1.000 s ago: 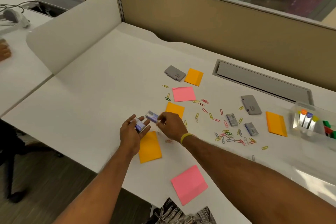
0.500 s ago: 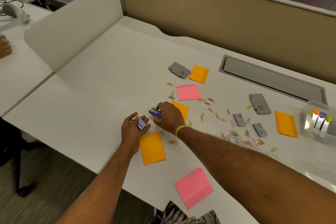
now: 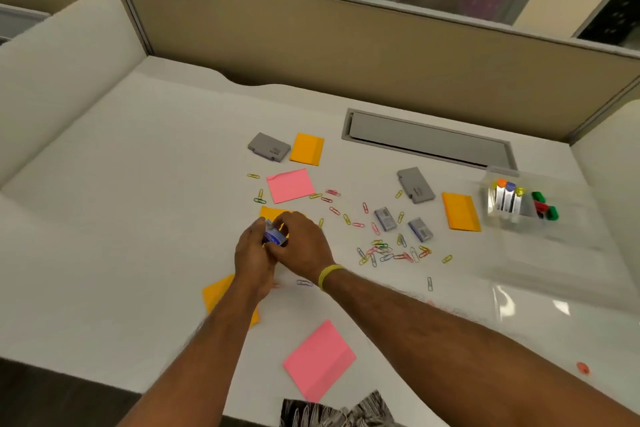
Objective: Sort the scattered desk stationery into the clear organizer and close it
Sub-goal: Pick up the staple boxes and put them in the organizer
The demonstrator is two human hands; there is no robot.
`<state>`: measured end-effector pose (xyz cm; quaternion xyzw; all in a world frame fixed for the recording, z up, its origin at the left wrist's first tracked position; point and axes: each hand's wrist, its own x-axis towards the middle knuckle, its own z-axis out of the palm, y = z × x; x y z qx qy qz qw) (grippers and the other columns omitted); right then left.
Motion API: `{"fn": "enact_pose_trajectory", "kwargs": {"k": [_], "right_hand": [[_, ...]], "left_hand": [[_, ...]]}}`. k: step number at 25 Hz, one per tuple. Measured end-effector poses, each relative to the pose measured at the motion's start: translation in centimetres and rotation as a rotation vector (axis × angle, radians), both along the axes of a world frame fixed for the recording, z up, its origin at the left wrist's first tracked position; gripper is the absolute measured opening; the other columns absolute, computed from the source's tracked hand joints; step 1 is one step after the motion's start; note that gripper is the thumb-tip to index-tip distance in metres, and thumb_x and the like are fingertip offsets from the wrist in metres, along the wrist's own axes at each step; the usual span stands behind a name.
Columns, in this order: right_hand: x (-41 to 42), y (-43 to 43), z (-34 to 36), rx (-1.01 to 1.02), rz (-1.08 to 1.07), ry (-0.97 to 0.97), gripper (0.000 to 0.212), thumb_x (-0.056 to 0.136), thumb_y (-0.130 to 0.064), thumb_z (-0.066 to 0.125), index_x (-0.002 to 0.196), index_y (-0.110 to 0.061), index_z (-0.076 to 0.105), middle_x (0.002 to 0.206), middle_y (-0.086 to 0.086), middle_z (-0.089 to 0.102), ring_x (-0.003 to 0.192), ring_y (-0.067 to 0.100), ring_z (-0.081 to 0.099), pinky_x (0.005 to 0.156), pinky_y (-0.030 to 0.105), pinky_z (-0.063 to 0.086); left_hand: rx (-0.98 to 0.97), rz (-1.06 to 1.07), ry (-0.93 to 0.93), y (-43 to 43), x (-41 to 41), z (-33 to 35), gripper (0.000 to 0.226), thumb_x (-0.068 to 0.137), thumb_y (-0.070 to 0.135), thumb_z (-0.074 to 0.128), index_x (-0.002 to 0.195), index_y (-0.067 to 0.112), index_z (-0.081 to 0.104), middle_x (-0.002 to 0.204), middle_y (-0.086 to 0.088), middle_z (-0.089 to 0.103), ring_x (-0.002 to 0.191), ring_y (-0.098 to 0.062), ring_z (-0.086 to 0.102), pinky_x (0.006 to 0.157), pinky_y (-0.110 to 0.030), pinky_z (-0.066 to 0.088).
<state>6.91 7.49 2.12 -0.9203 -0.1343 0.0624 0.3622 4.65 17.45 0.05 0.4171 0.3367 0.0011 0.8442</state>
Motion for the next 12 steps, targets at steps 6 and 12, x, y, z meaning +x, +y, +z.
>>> {"fn": "enact_pose_trajectory", "kwargs": {"k": [6, 12], "right_hand": [[-0.1, -6.8, -0.4, -0.024, -0.023, -0.004, 0.038, 0.078, -0.042, 0.069, 0.107, -0.019, 0.06, 0.099, -0.001, 0.063, 0.085, 0.015, 0.058, 0.075, 0.035, 0.049], [2.6, -15.6, -2.4, -0.23, -0.264, 0.049, 0.035, 0.085, -0.034, 0.064, 0.115, -0.016, 0.057, 0.11, 0.005, 0.061, 0.102, 0.022, 0.057, 0.089, 0.036, 0.047]], "left_hand": [[0.112, -0.127, -0.004, -5.2, 1.5, -0.6, 0.033, 0.1, 0.014, 0.046, 0.132, 0.005, 0.05, 0.125, -0.021, 0.06, 0.098, -0.028, 0.065, 0.069, -0.03, 0.058], [0.02, -0.145, 0.029, -8.9, 2.7, -0.5, 0.033, 0.101, 0.009, 0.042, 0.134, 0.003, 0.044, 0.134, -0.026, 0.051, 0.117, -0.043, 0.055, 0.095, -0.049, 0.048]]}}
